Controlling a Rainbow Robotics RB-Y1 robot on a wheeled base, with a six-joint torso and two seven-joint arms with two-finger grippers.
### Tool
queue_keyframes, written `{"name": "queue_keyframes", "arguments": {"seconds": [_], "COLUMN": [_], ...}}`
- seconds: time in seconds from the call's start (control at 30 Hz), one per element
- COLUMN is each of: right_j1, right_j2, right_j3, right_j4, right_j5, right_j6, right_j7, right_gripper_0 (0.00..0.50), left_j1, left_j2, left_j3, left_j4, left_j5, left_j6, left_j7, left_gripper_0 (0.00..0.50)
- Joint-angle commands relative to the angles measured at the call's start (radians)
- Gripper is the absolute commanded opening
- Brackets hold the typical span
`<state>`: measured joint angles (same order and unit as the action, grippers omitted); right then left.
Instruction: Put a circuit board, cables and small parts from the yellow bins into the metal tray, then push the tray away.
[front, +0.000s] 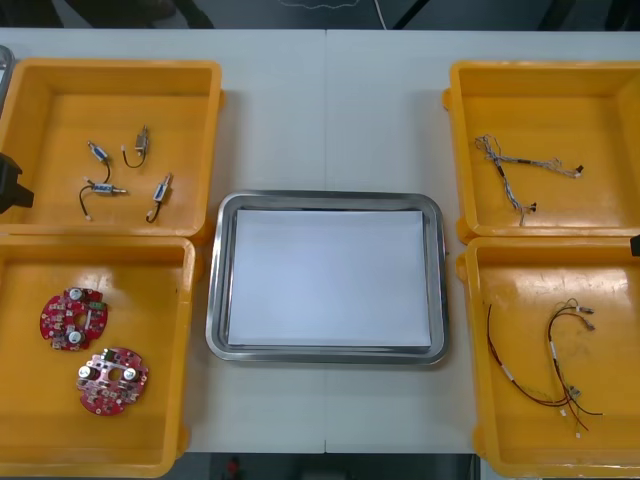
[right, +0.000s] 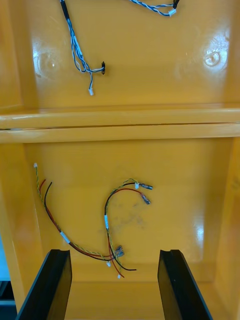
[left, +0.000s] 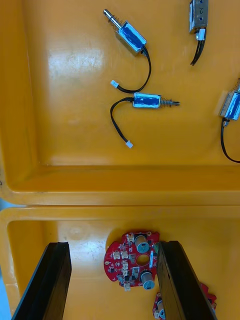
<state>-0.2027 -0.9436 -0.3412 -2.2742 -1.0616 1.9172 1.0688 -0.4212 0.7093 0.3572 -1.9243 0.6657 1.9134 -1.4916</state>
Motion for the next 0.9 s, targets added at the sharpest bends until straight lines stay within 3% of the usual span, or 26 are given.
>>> {"name": "queue_keyframes", "arguments": {"seconds": [0.03,0.9], "right_j1": [0.006,0.006], "right_j2": [-0.044,-0.044], "right_j3": [0.004,0.004], "right_j4": [-0.021,-0.021], "right_j5": [-0.006,-0.006], "right_j6": [0.003,0.003], "right_j7": [-0.017,-0.017], "right_gripper_0": [0.5,0.5], "left_j1": [0.024,0.024], "left_j2": [-0.005,-0.005], "left_j3": [0.022,0.022], "left_j4": [-0.025,-0.025], "left_j5": [-0.005,-0.005], "left_j6": [0.006,0.006], "left_j7": [0.001,0.001], "left_gripper_0": [0.5,0.5]}}
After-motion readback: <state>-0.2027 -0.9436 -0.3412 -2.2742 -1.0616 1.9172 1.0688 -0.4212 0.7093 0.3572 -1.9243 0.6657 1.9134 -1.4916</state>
